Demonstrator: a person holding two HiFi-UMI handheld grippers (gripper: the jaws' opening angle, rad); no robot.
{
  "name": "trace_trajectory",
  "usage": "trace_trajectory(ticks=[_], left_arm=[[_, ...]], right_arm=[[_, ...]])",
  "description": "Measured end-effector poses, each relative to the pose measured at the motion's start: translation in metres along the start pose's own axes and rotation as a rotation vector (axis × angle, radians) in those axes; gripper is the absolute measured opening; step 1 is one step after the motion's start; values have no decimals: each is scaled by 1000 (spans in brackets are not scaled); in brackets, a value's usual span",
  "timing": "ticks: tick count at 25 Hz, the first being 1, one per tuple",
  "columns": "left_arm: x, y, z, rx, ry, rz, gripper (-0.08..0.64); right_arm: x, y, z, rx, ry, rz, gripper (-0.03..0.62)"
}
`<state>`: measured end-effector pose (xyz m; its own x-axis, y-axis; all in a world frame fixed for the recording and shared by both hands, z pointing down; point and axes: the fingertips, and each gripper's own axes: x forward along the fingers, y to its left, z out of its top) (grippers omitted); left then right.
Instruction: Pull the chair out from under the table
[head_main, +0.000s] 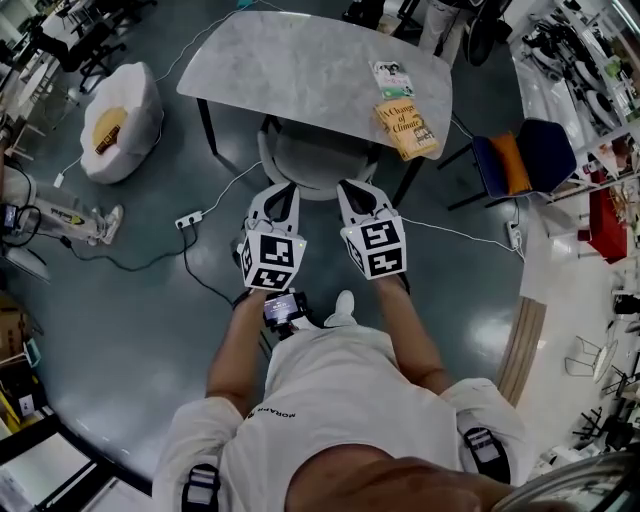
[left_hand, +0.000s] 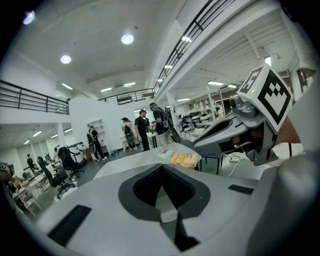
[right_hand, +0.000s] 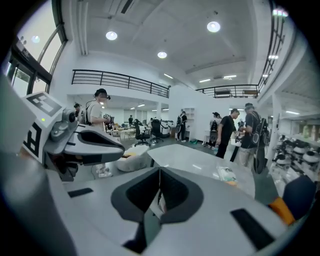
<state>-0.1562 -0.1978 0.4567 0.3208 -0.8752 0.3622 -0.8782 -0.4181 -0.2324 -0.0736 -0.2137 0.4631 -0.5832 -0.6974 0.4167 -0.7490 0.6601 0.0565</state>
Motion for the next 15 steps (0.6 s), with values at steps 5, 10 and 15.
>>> trace_trajectory(ticks=[5, 10, 15], left_arm=[[33, -8, -28, 55, 75, -101, 5], [62, -14, -65, 175, 177, -157, 5], [86, -32, -94, 170, 215, -291, 74]], right_arm=[[26, -9, -24, -61, 61, 57, 14], [53, -15, -55, -118, 151, 107, 15], [82, -16, -85, -174, 229, 158, 87]])
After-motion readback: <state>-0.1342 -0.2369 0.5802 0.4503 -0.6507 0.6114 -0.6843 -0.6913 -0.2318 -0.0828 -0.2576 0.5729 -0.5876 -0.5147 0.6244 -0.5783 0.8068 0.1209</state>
